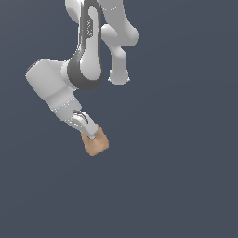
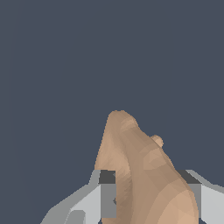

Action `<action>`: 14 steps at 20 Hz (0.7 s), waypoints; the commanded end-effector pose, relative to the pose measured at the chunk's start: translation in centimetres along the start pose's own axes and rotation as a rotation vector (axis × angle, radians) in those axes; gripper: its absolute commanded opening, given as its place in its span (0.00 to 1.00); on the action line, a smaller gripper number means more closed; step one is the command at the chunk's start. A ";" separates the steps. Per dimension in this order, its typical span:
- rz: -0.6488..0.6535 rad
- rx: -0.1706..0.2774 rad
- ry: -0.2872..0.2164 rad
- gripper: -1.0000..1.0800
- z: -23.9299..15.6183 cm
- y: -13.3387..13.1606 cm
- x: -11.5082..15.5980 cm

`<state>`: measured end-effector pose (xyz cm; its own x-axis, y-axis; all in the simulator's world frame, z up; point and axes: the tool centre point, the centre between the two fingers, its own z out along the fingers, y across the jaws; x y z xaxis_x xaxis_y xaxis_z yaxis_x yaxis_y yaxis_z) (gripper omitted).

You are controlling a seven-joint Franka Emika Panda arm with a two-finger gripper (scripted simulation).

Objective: Pick up the object and move it to a goal position.

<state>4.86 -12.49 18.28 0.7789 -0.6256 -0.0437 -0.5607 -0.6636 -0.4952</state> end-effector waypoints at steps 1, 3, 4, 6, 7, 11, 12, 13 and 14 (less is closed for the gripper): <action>0.000 -0.001 0.000 0.00 -3.0 0.7 0.8; 0.000 -0.001 -0.001 0.00 -5.2 1.3 1.4; 0.000 -0.001 -0.001 0.00 -6.3 1.5 1.7; 0.000 -0.002 -0.001 0.00 -8.2 2.0 2.3; 0.000 -0.002 -0.001 0.00 -9.1 2.2 2.6; -0.001 -0.002 -0.001 0.00 -11.8 2.8 3.5; -0.001 -0.002 -0.001 0.00 -12.4 2.9 3.7; -0.001 -0.002 -0.001 0.00 -12.9 3.0 3.9; -0.001 -0.002 -0.001 0.00 -13.3 3.1 4.0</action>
<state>2.64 -21.97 27.55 0.7789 -0.6257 -0.0435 -0.5611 -0.6642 -0.4939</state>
